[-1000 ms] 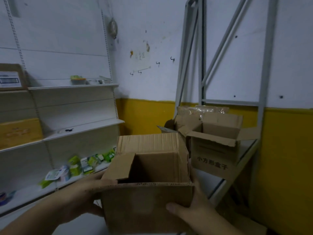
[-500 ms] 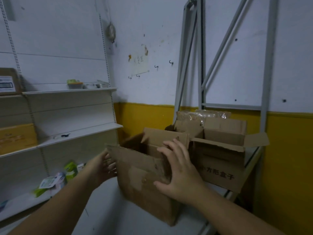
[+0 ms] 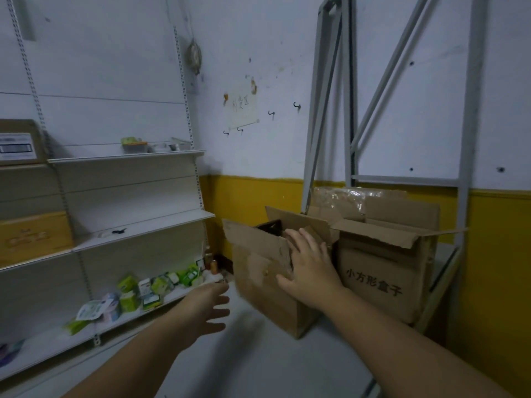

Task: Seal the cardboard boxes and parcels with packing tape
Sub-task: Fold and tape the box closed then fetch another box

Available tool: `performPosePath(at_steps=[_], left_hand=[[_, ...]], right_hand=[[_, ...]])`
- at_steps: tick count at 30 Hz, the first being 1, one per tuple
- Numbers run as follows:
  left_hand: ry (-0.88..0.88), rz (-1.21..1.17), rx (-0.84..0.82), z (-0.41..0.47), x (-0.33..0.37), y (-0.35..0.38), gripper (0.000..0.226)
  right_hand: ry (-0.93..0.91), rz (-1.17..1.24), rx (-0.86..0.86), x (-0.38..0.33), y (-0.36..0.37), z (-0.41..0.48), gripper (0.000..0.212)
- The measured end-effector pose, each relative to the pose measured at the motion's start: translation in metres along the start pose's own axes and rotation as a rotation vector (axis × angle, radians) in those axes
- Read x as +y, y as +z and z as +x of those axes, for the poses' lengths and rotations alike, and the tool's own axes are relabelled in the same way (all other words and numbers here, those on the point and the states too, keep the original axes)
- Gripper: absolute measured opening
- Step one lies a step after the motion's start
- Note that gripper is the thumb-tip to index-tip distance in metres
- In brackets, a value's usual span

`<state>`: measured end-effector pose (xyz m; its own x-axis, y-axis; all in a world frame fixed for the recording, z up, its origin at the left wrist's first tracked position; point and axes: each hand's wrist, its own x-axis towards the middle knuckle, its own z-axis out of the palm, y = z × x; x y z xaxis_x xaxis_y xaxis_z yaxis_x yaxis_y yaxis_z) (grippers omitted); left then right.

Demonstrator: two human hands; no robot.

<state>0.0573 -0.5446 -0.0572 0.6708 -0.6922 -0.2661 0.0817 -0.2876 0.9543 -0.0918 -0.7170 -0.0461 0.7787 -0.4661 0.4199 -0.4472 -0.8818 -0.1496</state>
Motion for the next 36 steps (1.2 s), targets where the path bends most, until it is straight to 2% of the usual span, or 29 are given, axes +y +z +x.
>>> performPosePath(at_steps=[7, 9, 10, 12, 13, 15, 17, 18, 21, 23, 26, 29, 31, 33, 36], left_hand=[[0.035, 0.114, 0.019, -0.021, -0.004, -0.019, 0.037], [0.049, 0.146, 0.052, -0.037, -0.005, -0.031, 0.03], [0.059, 0.157, 0.075, -0.048, -0.005, -0.039, 0.026], [0.099, 0.17, 0.14, -0.076, -0.007, -0.057, 0.02], [0.131, 0.192, 0.183, -0.093, -0.008, -0.066, 0.019], [0.183, 0.253, 0.261, -0.131, -0.014, -0.084, 0.015], [0.226, 0.321, 0.323, -0.175, -0.02, -0.102, 0.011], [0.246, 0.368, 0.355, -0.198, -0.024, -0.112, 0.01], [0.263, 0.506, 0.506, -0.269, -0.04, -0.152, 0.012], [0.205, 0.61, 0.649, -0.316, -0.059, -0.183, 0.016], [0.026, 0.734, 0.82, -0.386, -0.094, -0.225, 0.015], [-0.207, 1.045, 0.96, -0.452, -0.132, -0.272, 0.015], [-0.298, 0.941, 1.036, -0.486, -0.155, -0.3, 0.006], [-0.413, 0.811, 1.104, -0.513, -0.177, -0.323, 0.023], [-0.509, 0.67, 1.167, -0.542, -0.202, -0.347, 0.043]], right_hand=[[-0.018, -0.088, -0.164, -0.004, -0.004, 0.006, 0.066], [-0.034, -0.153, -0.165, -0.01, -0.01, 0.002, 0.075], [-0.065, -0.181, -0.117, -0.015, -0.012, -0.001, 0.08], [-0.215, -0.13, 0.109, -0.034, -0.017, -0.011, 0.082], [-0.322, -0.079, 0.25, -0.047, -0.017, -0.015, 0.076], [-0.511, 0.03, 0.524, -0.08, -0.018, -0.026, 0.05], [-0.624, 0.118, 0.622, -0.123, -0.018, -0.038, 0.033], [-0.658, 0.177, 0.596, -0.147, -0.017, -0.045, 0.03], [-0.762, 0.316, 0.294, -0.218, -0.002, -0.066, 0.031], [-0.804, 0.307, 0.044, -0.263, 0.01, -0.081, 0.023], [-0.872, 0.337, -0.131, -0.331, 0.016, -0.108, 0.014], [-0.836, 0.462, -0.275, -0.406, 0.009, -0.14, 0.015], [-0.802, 0.57, -0.405, -0.455, 0.006, -0.161, 0.012], [-0.688, 0.757, -0.604, -0.497, 0.005, -0.182, 0.01], [-0.383, 1.084, -1.018, -0.548, 0.004, -0.207, 0.011]])
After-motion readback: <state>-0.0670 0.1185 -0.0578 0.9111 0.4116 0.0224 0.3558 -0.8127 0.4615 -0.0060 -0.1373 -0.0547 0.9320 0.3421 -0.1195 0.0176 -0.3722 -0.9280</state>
